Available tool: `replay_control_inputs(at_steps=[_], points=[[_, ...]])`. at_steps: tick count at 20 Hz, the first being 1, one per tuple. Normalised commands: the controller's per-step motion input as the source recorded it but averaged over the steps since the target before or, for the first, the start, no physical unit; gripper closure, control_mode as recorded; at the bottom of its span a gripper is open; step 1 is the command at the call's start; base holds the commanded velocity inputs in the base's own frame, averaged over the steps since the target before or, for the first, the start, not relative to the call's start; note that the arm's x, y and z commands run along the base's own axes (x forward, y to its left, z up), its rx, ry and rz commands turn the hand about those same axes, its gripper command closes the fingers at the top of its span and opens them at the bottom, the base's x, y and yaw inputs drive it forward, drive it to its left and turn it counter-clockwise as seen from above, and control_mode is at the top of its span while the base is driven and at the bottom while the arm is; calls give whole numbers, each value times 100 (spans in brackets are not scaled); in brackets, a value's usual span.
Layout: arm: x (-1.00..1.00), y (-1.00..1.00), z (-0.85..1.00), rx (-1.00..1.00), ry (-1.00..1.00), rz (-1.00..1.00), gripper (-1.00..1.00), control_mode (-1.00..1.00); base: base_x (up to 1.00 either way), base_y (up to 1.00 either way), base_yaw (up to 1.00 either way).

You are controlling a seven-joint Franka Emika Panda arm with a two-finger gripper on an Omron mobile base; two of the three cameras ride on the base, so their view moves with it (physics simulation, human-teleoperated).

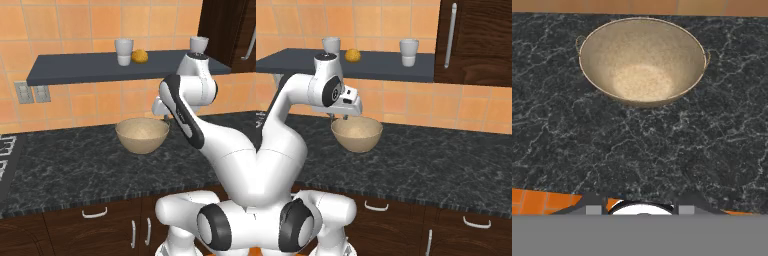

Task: Open the cabinet, pick up the bread from the cabinet and place it in the basket. Then move the basket to the dining counter.

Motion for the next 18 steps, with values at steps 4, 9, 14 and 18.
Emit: replay_control_inputs(at_steps=[4,9,14,18], points=[[-22,0,2,0,-11,2,-100,-100,0,0,0],[-11,17,75,5,-23,2,-100,-100,0,0,0],[0,11,88,5,-20,6,-100,-100,0,0,0],[8,0,74,4,-23,1,-100,-100,0,0,0]])
